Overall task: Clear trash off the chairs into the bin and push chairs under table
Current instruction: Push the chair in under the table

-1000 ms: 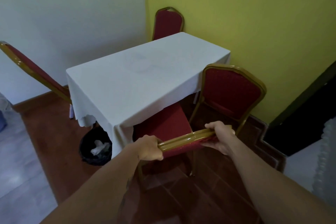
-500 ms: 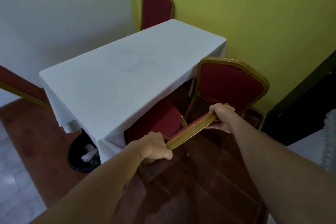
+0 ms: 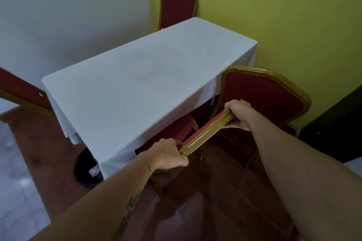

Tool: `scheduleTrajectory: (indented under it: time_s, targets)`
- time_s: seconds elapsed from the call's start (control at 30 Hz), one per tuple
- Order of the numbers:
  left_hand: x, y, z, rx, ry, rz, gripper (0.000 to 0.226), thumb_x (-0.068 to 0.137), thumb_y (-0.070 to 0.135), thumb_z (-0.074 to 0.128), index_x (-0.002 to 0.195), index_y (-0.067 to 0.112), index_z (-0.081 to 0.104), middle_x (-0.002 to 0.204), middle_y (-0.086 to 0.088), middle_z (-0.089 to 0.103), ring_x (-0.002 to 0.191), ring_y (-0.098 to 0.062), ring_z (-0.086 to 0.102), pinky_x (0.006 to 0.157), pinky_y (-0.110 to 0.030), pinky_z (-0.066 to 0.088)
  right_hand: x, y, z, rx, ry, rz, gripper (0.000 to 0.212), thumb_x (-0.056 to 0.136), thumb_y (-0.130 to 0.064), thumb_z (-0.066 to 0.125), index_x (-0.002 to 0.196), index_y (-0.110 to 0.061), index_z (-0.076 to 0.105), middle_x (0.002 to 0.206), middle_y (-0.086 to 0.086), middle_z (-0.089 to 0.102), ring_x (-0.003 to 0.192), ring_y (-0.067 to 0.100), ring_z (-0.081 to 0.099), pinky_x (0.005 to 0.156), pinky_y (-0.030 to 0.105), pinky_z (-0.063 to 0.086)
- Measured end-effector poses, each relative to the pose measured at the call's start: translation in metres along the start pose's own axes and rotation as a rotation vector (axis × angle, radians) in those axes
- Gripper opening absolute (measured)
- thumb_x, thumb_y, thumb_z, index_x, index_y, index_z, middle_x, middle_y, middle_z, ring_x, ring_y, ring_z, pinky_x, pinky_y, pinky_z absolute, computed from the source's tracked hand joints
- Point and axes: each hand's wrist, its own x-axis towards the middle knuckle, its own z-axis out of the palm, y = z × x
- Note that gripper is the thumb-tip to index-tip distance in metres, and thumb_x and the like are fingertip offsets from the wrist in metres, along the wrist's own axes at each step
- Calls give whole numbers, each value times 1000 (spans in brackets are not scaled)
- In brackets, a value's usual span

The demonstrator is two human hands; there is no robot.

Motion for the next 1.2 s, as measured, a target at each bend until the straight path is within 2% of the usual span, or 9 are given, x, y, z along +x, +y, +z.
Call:
scheduleTrajectory:
  time_s: [0.2, 0.37, 0.5, 0.57, 0.67, 0.77, 0.9, 1.07, 1.2]
  targets:
    - [14, 7, 0, -59, 63, -83, 78, 68, 43, 66, 143, 39, 46, 105, 8, 60, 89, -15, 64, 70, -32, 62, 27, -14, 1, -18, -67, -18, 59, 81, 2, 55, 136, -6, 37, 100, 20, 56, 81, 35, 72, 60, 51, 63]
    - [19, 16, 4, -91, 83, -149, 82, 65, 40, 65, 144, 37, 45, 113, 4, 61, 90, -18, 66, 76, -37, 62, 37, -15, -2, -43, -86, -16, 55, 85, -5, 61, 135, -5, 40, 104, 21, 60, 82, 35, 71, 57, 50, 63]
    - [26, 20, 2, -50, 3, -197, 82, 58, 39, 69, 137, 31, 48, 112, 1, 62, 90, -25, 68, 69, -44, 63, 31, -11, -17, -263, -151, -6, 63, 91, -43, 65, 139, -10, 40, 124, 18, 60, 104, 35, 66, 74, 49, 62]
    - [29, 37, -7, 20, 1, -179, 80, 55, 49, 71, 131, 27, 55, 115, 2, 63, 95, -23, 66, 79, -46, 60, 27, -12, -34, -375, -187, -39, 70, 92, -56, 60, 145, -15, 40, 138, 15, 54, 118, 36, 60, 84, 51, 58]
    - [22, 82, -31, 99, 73, -52, 63, 69, 49, 67, 127, 25, 62, 121, 2, 65, 107, -20, 62, 97, -42, 50, 27, -18, -68, -590, -158, -170, 82, 93, -51, 59, 158, -21, 19, 158, 11, 37, 132, 34, 50, 94, 49, 55]
    - [25, 126, -47, 148, 131, 16, 63, 81, 45, 59, 141, 26, 50, 140, 3, 51, 128, -23, 50, 106, -44, 42, 26, -31, -116, -781, -89, -283, 91, 90, -42, 63, 161, -25, 9, 164, 11, 28, 144, 34, 37, 109, 49, 43]
    - [44, 173, -48, 210, 178, 119, 35, 77, 33, 54, 108, 19, 63, 114, -4, 62, 110, -31, 58, 86, -40, 46, 25, -44, -182, -947, 59, -334, 95, 81, -39, 64, 160, -21, 16, 163, 13, 28, 147, 34, 31, 117, 51, 32]
    - [73, 230, -33, 282, 212, 189, 58, 84, 34, 54, 140, 22, 47, 145, -8, 41, 138, -30, 37, 107, -45, 39, 32, -43, -239, -1019, 187, -281, 92, 84, -34, 63, 160, -20, 13, 161, 17, 21, 147, 43, 23, 117, 53, 30]
    - [117, 270, -33, 340, 213, 206, 74, 87, 38, 54, 153, 26, 22, 162, -10, 13, 146, -38, 20, 113, -52, 31, 58, -43, -265, -1040, 206, -238, 95, 83, -37, 66, 160, -22, 13, 162, 13, 21, 149, 41, 20, 117, 52, 30]
